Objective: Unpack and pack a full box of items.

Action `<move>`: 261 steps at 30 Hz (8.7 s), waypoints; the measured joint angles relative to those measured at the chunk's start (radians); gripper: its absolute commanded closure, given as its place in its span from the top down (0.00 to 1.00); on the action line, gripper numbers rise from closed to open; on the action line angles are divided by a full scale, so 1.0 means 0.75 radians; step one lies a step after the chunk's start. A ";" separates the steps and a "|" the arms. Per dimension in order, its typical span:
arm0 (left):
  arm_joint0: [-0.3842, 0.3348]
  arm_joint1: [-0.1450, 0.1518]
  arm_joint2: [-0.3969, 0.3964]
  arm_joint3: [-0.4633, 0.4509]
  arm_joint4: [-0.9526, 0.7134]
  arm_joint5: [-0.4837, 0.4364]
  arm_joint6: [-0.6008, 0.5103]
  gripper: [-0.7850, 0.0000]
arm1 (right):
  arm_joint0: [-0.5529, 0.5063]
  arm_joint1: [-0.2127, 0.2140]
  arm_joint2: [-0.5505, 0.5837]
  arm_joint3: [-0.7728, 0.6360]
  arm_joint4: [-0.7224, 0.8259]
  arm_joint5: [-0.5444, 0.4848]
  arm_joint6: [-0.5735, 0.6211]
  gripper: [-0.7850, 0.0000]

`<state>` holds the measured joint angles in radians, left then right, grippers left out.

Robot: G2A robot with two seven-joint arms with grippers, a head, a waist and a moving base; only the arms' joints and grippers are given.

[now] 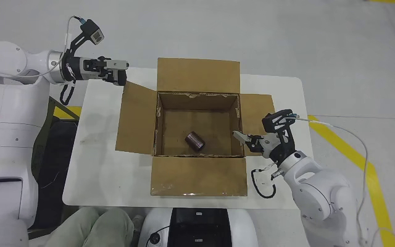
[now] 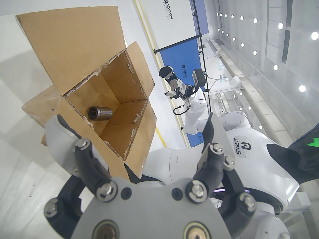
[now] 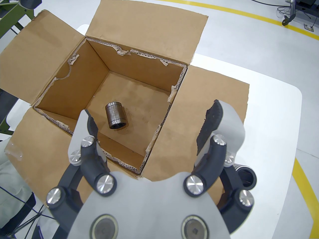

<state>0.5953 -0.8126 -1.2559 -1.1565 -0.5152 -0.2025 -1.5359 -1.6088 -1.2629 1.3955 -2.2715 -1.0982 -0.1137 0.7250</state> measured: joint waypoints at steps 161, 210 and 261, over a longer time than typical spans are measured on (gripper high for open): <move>0.000 0.000 0.000 0.000 0.000 0.000 0.000 1.00 | 0.571 -0.122 -0.650 0.550 -0.427 -0.020 -0.380 0.00; 0.000 0.000 0.000 0.000 0.000 0.000 0.000 1.00 | -0.673 0.060 0.118 0.081 -0.599 -0.328 -1.499 0.00; 0.000 0.000 0.000 0.000 0.000 0.000 0.000 1.00 | -0.576 0.073 0.183 0.895 -0.485 -0.286 -2.064 0.00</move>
<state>0.5953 -0.8126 -1.2559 -1.1565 -0.5152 -0.2025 -1.5359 -2.0410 -1.2080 1.5331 -1.6000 -1.4619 -0.3282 -0.8229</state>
